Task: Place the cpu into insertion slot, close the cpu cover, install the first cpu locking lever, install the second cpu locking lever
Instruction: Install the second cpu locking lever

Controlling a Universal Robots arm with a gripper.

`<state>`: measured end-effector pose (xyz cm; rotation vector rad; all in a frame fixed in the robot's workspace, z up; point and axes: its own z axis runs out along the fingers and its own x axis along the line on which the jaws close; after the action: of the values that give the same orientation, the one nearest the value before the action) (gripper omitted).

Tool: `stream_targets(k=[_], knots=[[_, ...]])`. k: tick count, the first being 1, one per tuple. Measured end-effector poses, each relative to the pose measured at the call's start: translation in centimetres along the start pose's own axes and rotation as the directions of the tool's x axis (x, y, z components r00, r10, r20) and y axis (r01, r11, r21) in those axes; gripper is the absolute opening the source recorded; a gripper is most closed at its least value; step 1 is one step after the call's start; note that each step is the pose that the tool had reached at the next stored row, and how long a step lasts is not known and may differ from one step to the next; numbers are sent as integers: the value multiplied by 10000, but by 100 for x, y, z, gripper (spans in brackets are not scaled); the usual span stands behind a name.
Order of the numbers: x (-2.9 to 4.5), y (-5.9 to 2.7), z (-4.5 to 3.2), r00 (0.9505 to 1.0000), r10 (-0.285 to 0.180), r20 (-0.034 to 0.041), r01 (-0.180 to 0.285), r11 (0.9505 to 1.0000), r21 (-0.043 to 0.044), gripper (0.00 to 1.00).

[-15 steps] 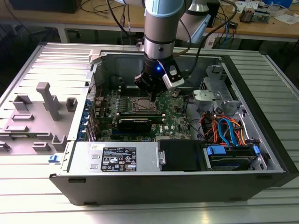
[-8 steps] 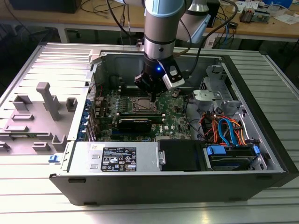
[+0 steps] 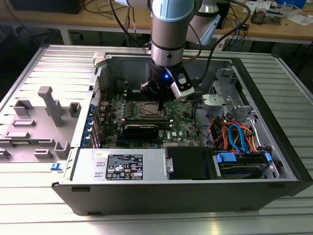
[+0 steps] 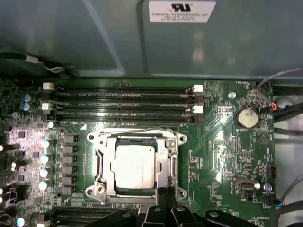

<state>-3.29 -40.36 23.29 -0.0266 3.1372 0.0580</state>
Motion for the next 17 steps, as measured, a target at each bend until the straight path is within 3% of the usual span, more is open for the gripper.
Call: stream_targets(k=[17], knots=[[0, -7, -25, 10000, 0, 0, 0, 10000, 1, 11]])
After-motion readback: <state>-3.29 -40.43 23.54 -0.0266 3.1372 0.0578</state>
